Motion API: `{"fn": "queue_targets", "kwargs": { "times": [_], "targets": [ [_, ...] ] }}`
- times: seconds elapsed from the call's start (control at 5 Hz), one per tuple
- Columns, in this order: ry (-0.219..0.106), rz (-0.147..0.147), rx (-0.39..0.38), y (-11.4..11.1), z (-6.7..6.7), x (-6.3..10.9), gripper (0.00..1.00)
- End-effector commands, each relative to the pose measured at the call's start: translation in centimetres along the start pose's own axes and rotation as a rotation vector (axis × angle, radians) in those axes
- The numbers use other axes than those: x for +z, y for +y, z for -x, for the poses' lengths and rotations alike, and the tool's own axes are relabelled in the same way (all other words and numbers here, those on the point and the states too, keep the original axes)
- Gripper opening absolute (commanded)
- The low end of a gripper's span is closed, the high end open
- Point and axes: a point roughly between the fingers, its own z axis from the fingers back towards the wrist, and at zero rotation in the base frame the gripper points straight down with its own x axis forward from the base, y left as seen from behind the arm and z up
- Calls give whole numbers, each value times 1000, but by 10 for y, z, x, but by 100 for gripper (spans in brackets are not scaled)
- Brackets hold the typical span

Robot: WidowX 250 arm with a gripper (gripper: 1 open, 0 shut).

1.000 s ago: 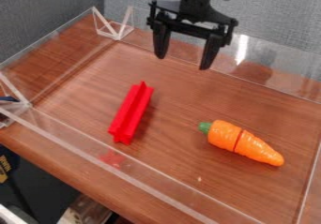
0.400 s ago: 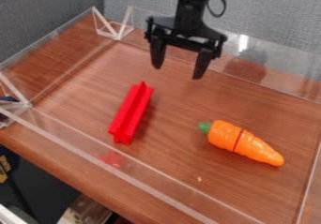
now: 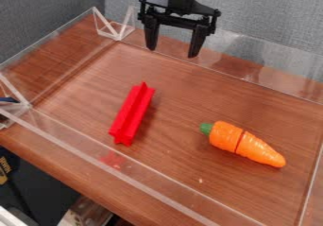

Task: Remove the red object from the blue plate and put it on the table

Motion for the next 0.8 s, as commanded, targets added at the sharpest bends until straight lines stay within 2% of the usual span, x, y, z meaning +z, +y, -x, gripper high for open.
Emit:
{"fn": "queue_targets", "kwargs": {
  "times": [0.0,0.2,0.4,0.6],
  "targets": [
    [-59,7,-3,17,3,3,100],
    [-46,-12,-11,30,9,-31,100],
    [-25,-36,19,33,11,-58,100],
    [3,-52,52,31,12,-77,100]
  ]
}}
